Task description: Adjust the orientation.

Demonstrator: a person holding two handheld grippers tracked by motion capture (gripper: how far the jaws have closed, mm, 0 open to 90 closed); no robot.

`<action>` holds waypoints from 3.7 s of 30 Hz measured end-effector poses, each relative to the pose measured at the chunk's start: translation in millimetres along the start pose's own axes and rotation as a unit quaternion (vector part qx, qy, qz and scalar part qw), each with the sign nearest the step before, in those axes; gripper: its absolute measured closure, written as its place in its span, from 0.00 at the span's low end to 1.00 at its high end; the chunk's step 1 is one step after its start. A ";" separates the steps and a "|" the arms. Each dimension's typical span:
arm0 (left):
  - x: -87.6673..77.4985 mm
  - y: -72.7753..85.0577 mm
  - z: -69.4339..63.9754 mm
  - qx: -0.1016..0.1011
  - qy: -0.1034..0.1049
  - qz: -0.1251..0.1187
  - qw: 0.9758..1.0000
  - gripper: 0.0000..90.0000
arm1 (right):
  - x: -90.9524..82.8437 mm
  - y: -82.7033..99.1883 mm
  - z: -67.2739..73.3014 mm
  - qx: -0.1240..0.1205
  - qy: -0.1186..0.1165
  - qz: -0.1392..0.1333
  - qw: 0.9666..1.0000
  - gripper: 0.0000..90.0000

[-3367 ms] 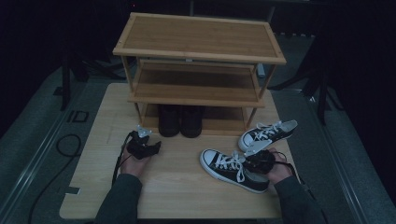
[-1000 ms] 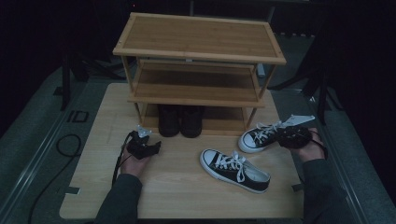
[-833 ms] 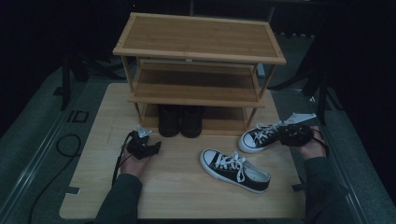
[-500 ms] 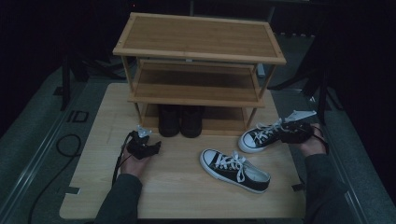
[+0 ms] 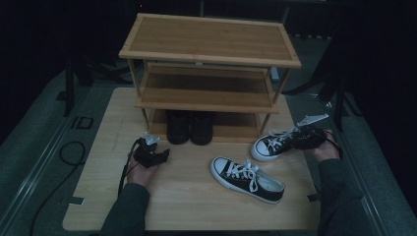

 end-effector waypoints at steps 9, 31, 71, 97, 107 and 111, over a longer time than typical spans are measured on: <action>0.0 -0.1 -0.1 0.000 0.000 0.000 1.000 0.40 | -9.2 2.3 8.9 -0.032 -0.016 -0.009 0.999 0.91; 0.1 -0.3 -0.3 -0.001 -0.001 0.000 1.000 0.40 | -28.7 15.3 38.5 -0.056 -0.096 -0.055 0.992 0.96; 0.1 -0.3 -0.4 -0.001 -0.001 0.000 1.000 0.40 | -5.2 -12.1 109.4 -0.082 -0.139 -0.104 0.981 0.96; 0.2 -0.3 -0.5 -0.002 -0.001 0.000 1.000 0.40 | 4.8 -10.5 111.0 -0.086 -0.116 -0.075 0.987 0.95; 0.2 -0.3 -0.5 -0.002 -0.001 0.000 1.000 0.40 | 5.6 -15.9 124.8 -0.108 -0.082 -0.094 0.986 0.95; 0.2 -0.3 -0.5 -0.002 -0.002 0.000 1.000 0.40 | 6.6 -19.8 129.8 -0.118 -0.071 -0.100 0.985 0.95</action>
Point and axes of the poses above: each handheld gripper's, and its own axes: x roughly forward along the jaws, y roughly out of its underside, z roughly to its left, the point moved 3 cm from there along x, roughly forward along the jaws, and after that the axes turned 14 degrees about z, right-handed, at the moved point
